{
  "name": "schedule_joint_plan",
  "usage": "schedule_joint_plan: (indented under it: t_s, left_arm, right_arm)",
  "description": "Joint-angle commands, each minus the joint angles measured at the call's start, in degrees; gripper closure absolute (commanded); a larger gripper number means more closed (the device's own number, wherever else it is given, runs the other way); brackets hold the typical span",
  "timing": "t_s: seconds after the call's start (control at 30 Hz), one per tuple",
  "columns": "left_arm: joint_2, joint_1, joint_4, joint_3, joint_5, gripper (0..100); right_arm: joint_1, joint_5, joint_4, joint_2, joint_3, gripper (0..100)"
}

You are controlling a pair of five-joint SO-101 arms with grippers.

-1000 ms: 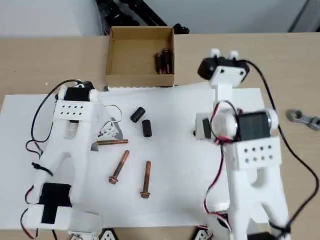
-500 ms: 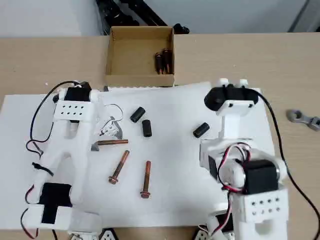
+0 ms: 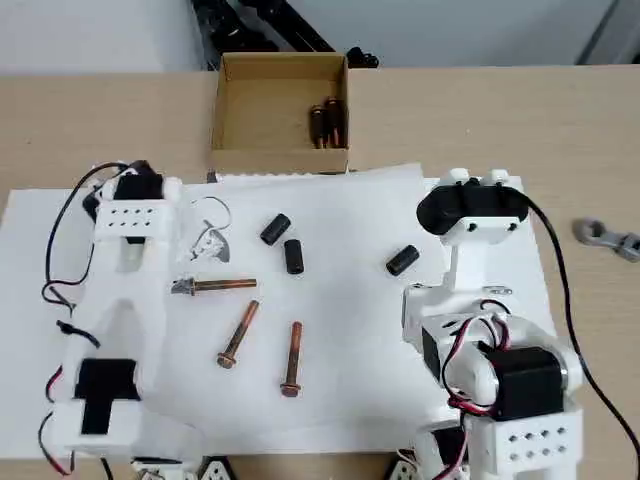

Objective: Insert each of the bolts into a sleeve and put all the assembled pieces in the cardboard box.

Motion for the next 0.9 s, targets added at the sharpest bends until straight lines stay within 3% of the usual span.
schedule_joint_plan:
  t_s: [0.0, 0.23, 0.67, 0.87]
  left_arm:
    - [5.36, -0.44, -1.58, -2.07, -0.44, 76]
    - [15.21, -0.7, -4.66, -2.15, 0.18, 76]
    - [16.18, -0.35, -9.49, -1.71, 0.44, 80]
    - [16.18, -0.26, -10.46, -1.8, -2.99, 88]
  right_arm:
    - [0.31, -0.53, -1.1, -0.31, -0.18, 99.1]
    - [0.31, -0.53, -0.84, -0.57, -0.18, 99.1]
    - [0.31, -0.53, -1.1, -0.31, -0.18, 99.1]
    - [0.31, -0.53, -1.1, -0.4, -0.18, 99.1]
